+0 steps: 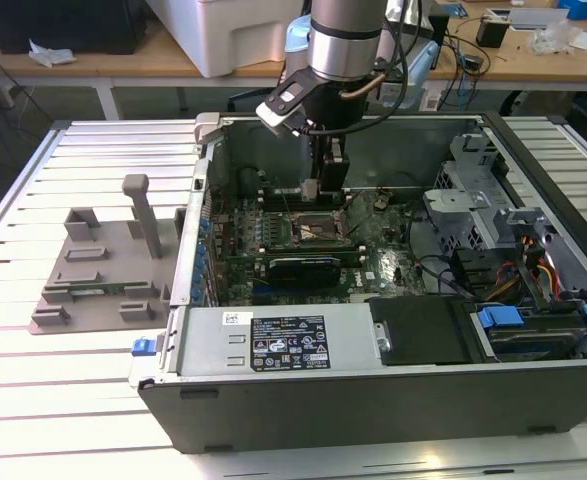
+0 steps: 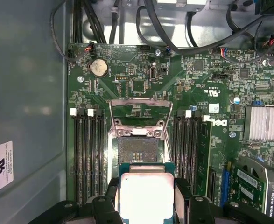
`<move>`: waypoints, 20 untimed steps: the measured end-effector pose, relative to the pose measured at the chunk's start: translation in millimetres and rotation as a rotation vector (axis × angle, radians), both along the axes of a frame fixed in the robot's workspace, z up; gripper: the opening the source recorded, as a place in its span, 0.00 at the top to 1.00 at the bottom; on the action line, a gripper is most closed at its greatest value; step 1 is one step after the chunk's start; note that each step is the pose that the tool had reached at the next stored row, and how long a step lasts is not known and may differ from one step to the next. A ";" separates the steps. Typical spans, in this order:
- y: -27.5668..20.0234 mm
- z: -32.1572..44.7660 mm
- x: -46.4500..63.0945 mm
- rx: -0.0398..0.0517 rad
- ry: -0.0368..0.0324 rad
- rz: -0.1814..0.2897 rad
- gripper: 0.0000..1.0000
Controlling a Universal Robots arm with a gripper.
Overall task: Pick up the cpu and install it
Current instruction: 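Place the cpu into insertion slot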
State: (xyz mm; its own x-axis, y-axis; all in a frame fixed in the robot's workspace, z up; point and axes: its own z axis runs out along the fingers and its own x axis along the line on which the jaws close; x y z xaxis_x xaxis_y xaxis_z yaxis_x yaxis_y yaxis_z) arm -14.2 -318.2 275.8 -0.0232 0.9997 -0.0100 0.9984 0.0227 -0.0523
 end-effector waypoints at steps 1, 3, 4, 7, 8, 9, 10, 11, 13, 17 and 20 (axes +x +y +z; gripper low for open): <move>0.0 -0.5 0.0 0.0000 0.0000 -0.001 0.45; 0.0 -1.0 0.0 0.0000 0.0000 -0.001 0.45; 0.0 -1.2 0.0 0.0000 0.0000 -0.001 0.45; 0.0 -2.0 0.0 0.0000 0.0000 -0.002 0.45; 0.0 -2.2 0.0 -0.0001 0.0000 -0.003 0.45; 0.0 -2.4 0.0 -0.0001 0.0000 -0.003 0.45; 0.0 -2.6 0.0 -0.0001 0.0000 -0.003 0.45; 0.0 -2.9 0.0 -0.0001 0.0000 -0.004 0.45; 0.0 -3.5 0.0 0.0000 0.0000 -0.005 0.45; 0.0 -4.2 0.0 -0.0001 0.0000 -0.007 0.45; 0.0 -4.9 0.0 0.0000 0.0000 -0.008 0.45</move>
State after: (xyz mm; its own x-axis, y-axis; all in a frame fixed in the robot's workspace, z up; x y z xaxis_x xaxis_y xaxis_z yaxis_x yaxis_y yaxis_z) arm -14.2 -318.2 270.8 -0.0148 0.9998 -0.0100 0.9985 0.0143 -0.0523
